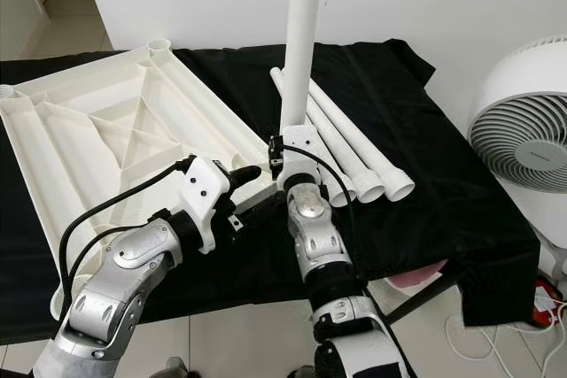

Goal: Building children table

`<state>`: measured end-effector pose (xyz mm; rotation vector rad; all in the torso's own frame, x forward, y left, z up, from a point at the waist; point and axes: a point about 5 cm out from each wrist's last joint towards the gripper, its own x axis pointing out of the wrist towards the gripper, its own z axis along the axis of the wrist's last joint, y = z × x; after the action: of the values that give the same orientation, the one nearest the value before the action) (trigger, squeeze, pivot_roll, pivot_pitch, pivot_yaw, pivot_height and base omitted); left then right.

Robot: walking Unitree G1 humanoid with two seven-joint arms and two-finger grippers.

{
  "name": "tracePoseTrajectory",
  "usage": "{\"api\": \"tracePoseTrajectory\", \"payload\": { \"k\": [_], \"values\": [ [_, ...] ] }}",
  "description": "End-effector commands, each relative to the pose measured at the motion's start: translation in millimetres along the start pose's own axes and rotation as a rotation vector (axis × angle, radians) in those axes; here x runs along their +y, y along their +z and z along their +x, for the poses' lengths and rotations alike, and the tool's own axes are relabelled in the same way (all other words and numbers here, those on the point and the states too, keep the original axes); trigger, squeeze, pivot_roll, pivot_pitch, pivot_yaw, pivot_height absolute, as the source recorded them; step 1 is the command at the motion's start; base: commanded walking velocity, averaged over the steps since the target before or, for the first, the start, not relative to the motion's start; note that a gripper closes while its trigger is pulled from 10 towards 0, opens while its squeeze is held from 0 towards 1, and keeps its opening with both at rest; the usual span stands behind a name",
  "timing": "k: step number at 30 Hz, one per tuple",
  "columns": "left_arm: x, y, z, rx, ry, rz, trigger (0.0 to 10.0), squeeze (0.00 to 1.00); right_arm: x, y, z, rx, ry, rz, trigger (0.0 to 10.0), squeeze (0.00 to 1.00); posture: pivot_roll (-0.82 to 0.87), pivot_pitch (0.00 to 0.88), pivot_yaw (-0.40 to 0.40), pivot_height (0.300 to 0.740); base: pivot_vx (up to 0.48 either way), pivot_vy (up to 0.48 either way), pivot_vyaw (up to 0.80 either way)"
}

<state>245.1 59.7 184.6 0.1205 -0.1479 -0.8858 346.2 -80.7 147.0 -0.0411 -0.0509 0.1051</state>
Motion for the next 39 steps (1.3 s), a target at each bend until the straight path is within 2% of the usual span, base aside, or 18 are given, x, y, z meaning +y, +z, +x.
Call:
{"api": "tracePoseTrajectory", "payload": {
  "k": [1, 3, 4, 5, 6, 11, 14, 15, 16, 17, 23, 29, 31, 39],
  "values": [
    [2.9, -5.4, -0.2, 0.027, 0.061, 0.004, 10.0, 0.0, -2.9, -18.2, -5.5, 0.085, -0.028, -0.031, 10.0, 0.0, -0.03, 0.017, -0.011, 0.74, 0.0, 0.0, 0.0],
    [3.1, -5.9, 0.1, 0.028, 0.059, 0.007, 10.0, 0.0, -5.8, -16.6, -3.1, 0.085, -0.041, -0.026, 10.0, 0.0, -0.03, 0.008, -0.012, 0.74, 0.0, 0.0, 0.0],
    [3.3, -5.8, 0.1, 0.027, 0.059, 0.008, 10.0, 0.0, -6.6, -15.2, -2.4, 0.077, -0.041, -0.02, 10.0, 0.09, -0.03, 0.008, -0.012, 0.74, 0.0, 0.0, 0.0],
    [3.3, -5.8, 0.1, 0.027, 0.059, 0.008, 10.0, 0.0, -6.6, -15.2, -2.4, 0.077, -0.041, -0.02, 10.0, 0.09, -0.03, 0.008, -0.012, 0.74, 0.0, 0.0, 0.0],
    [3.6, -5.7, 0.2, 0.027, 0.06, 0.01, 10.0, 0.0, -6.8, -14.3, -2.0, 0.071, -0.037, -0.013, 10.0, 1.0, -0.03, 0.008, -0.012, 0.74, 0.0, 0.0, 0.0],
    [3.6, -6.0, 0.6, 0.026, 0.062, 0.011, 10.0, 0.0, -10.7, -5.8, -3.9, 0.025, -0.031, 0.027, 10.0, 1.0, -0.03, 0.0, -0.015, 0.74, 0.0, 0.0, 0.0],
    [3.5, -5.8, 1.3, 0.025, 0.062, 0.012, 10.0, 0.0, -14.9, -0.6, -2.3, 0.011, 0.011, 0.027, 10.0, 1.0, -0.03, 0.0, -0.017, 0.74, 0.0, 0.0, 0.0],
    [3.6, -5.7, 1.4, 0.023, 0.062, 0.012, 10.0, 0.0, -15.7, -1.2, -0.7, 0.018, 0.044, 0.026, 10.0, 0.96, -0.03, 0.0, -0.017, 0.74, 0.0, 0.0, 0.0],
    [3.9, -5.3, 1.5, 0.022, 0.063, 0.013, 10.0, 0.0, -16.4, -1.8, 1.6, 0.025, 0.102, 0.014, 10.0, 0.0, -0.03, 0.0, -0.017, 0.74, 0.0, 0.0, 0.0],
    [4.2, -5.2, 1.7, 0.021, 0.063, 0.014, 10.0, 0.0, -16.6, -3.0, 3.3, 0.036, 0.151, 0.004, 10.0, 0.0, -0.03, 0.0, -0.017, 0.74, 0.0, 0.0, 0.0],
    [4.8, -5.1, 2.2, 0.02, 0.063, 0.015, 10.0, 0.0, -18.4, -4.5, 6.9, 0.047, 0.251, -0.03, 10.0, 0.0, -0.03, 0.0, -0.015, 0.74, 0.0, 0.0, 0.0],
    [5.5, -4.8, 2.3, 0.02, 0.061, 0.017, 10.0, 0.0, -19.9, -0.8, 12.1, 0.012, 0.428, -0.135, 10.0, 0.0, -0.03, 0.001, -0.008, 0.74, 0.0, 0.0, 0.0],
    [5.5, -4.4, 2.4, 0.02, 0.061, 0.018, 10.0, 0.0, -18.7, 0.3, 14.2, 0.011, 0.489, -0.14, 10.0, 0.0, -0.03, 0.002, -0.008, 0.74, 0.0, 0.0, 0.0],
    [5.3, -3.9, 1.7, 0.02, 0.061, 0.019, 10.0, 0.0, -14.9, 0.4, 18.3, 0.022, 0.568, -0.144, 10.0, 0.0, -0.02, 0.01, -0.003, 0.74, 0.0, 0.0, 0.0]
  ]
}}
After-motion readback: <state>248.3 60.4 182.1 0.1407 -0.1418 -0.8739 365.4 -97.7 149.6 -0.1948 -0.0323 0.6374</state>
